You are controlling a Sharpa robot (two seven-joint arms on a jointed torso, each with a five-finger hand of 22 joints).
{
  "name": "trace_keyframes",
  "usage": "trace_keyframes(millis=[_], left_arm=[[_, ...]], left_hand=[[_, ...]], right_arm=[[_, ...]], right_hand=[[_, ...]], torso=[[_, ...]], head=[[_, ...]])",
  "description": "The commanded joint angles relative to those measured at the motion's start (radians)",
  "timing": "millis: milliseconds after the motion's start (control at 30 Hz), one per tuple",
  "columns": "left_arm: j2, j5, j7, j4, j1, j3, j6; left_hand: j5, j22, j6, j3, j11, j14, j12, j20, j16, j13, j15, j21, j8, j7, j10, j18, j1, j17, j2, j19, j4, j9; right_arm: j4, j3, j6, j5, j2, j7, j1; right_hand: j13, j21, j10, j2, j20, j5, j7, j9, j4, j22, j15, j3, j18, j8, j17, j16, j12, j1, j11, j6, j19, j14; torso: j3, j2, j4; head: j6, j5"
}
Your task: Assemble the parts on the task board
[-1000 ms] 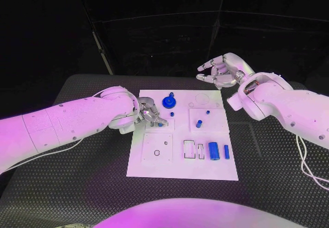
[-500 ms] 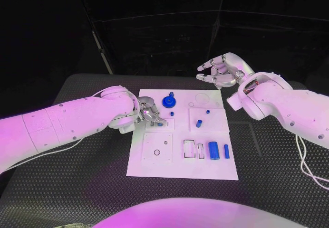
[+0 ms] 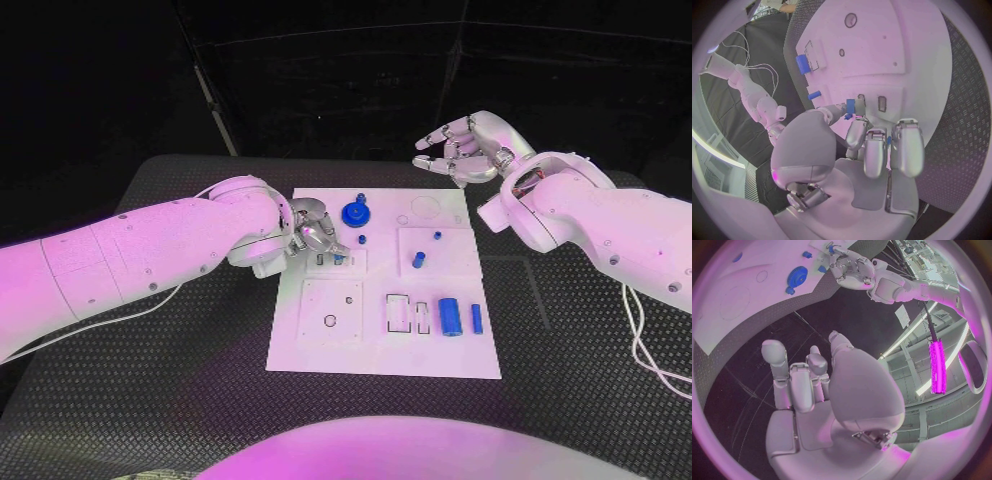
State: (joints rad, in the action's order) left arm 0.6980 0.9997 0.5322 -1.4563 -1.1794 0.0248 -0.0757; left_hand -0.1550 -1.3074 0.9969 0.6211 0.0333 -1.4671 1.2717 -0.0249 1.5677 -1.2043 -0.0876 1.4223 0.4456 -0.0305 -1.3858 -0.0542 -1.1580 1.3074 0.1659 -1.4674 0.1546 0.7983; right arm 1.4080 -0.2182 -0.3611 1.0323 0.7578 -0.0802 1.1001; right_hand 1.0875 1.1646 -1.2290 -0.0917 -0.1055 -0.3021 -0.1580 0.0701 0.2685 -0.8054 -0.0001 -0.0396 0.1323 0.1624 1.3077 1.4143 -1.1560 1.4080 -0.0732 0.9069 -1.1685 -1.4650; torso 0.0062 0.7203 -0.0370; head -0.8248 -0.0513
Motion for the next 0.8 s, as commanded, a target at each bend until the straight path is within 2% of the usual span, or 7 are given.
trace_keyframes(millis=[33,200,367,500,600,700,800], left_arm=[[0.002,-0.033,-0.007,-0.005,-0.001,0.004,0.016],[0.007,-0.052,-0.007,-0.008,-0.002,0.011,0.006],[0.009,-0.081,-0.003,-0.002,-0.01,0.014,-0.037],[0.003,-0.102,0.002,0.024,-0.029,0.014,-0.102],[-0.017,-0.113,0.006,0.059,-0.048,0.014,-0.17],[-0.047,-0.119,0.011,0.102,-0.069,0.007,-0.243],[-0.077,-0.124,0.014,0.142,-0.09,-0.012,-0.297]], left_hand=[[-0.004,-0.108,-0.01,0.087,0.005,-0.104,-0.004,0.004,0.003,0.002,-0.003,-0.004,0.007,-0.001,0.0,0.009,-0.008,0.263,-0.004,-0.005,-0.081,0.004],[-0.004,-0.108,-0.014,0.108,0.004,-0.104,-0.005,0.002,0.003,0.003,-0.002,-0.004,0.015,-0.003,-0.001,0.009,-0.007,0.263,-0.008,-0.004,-0.1,0.009],[-0.003,-0.106,-0.016,0.122,0.003,-0.104,-0.009,0.002,0.003,0.008,-0.001,-0.007,0.021,-0.005,0.0,0.008,-0.007,0.263,-0.012,-0.002,-0.111,0.014],[-0.003,-0.104,-0.02,0.129,0.002,-0.104,-0.013,0.001,0.003,0.012,0.0,-0.01,0.023,-0.006,0.002,0.007,-0.007,0.263,-0.014,-0.001,-0.117,0.016],[-0.002,-0.103,-0.024,0.133,0.0,-0.104,-0.015,0.0,0.003,0.014,0.001,-0.011,0.024,-0.008,0.003,0.007,-0.008,0.263,-0.016,0.0,-0.123,0.018],[-0.002,-0.103,-0.026,0.134,-0.001,-0.104,-0.016,0.0,0.003,0.016,0.001,-0.012,0.025,-0.009,0.003,0.007,-0.008,0.263,-0.018,0.001,-0.125,0.018],[-0.001,-0.102,-0.027,0.134,-0.001,-0.104,-0.017,-0.001,0.003,0.017,0.002,-0.013,0.024,-0.01,0.004,0.007,-0.008,0.263,-0.02,0.001,-0.126,0.018]], right_arm=[[0.0,-0.001,0.006,0.001,-0.002,-0.012,0.002],[-0.002,-0.001,0.007,0.001,-0.003,-0.013,0.001],[-0.004,-0.001,0.009,0.001,-0.004,-0.012,0.001],[-0.005,-0.001,0.012,0.001,-0.005,-0.012,0.001],[-0.006,-0.001,0.013,0.001,-0.006,-0.011,0.001],[-0.007,-0.001,0.014,0.001,-0.008,-0.011,0.001],[-0.008,-0.001,0.015,0.001,-0.01,-0.01,0.001]], right_hand=[[0.001,-0.005,0.007,0.001,0.0,-0.005,-0.003,-0.001,0.001,0.001,-0.003,0.006,0.01,0.005,0.008,-0.002,-0.001,-0.008,-0.001,-0.006,0.007,-0.045],[0.0,-0.006,0.008,0.002,0.0,-0.007,-0.003,-0.001,0.001,0.002,-0.003,0.006,0.01,0.006,0.007,-0.003,-0.001,-0.008,-0.001,-0.006,0.007,-0.045],[0.0,-0.006,0.008,0.002,0.0,-0.007,-0.003,-0.001,0.001,0.002,-0.003,0.006,0.01,0.006,0.007,-0.003,-0.001,-0.008,-0.001,-0.006,0.007,-0.045],[0.0,-0.006,0.008,0.002,0.0,-0.007,-0.003,-0.001,0.001,0.002,-0.003,0.006,0.01,0.006,0.007,-0.003,-0.001,-0.008,-0.001,-0.006,0.007,-0.045],[0.0,-0.006,0.008,0.003,0.0,-0.009,-0.003,-0.001,0.002,0.003,-0.003,0.007,0.01,0.006,0.007,-0.003,-0.001,-0.01,-0.001,-0.006,0.007,-0.045],[0.0,-0.006,0.008,0.003,0.0,-0.009,-0.003,-0.001,0.002,0.003,-0.003,0.007,0.01,0.006,0.007,-0.003,-0.001,-0.01,-0.001,-0.006,0.007,-0.045],[0.0,-0.006,0.008,0.003,0.0,-0.009,-0.003,-0.001,0.002,0.003,-0.003,0.007,0.01,0.006,0.007,-0.003,-0.001,-0.01,-0.001,-0.006,0.007,-0.045]], torso=[[0.0004,0.0,-0.0003],[0.0007,-0.001,0.0001],[0.0009,0.0,0.0003],[0.001,0.0,0.0002],[0.0012,0.0,-0.0003],[0.0008,0.0,0.0002],[0.001,0.0,0.002]], head=[[0.0,-0.001],[0.0,-0.001],[-0.001,-0.002],[-0.001,-0.002],[-0.001,-0.002],[-0.001,-0.003],[-0.002,-0.005]])
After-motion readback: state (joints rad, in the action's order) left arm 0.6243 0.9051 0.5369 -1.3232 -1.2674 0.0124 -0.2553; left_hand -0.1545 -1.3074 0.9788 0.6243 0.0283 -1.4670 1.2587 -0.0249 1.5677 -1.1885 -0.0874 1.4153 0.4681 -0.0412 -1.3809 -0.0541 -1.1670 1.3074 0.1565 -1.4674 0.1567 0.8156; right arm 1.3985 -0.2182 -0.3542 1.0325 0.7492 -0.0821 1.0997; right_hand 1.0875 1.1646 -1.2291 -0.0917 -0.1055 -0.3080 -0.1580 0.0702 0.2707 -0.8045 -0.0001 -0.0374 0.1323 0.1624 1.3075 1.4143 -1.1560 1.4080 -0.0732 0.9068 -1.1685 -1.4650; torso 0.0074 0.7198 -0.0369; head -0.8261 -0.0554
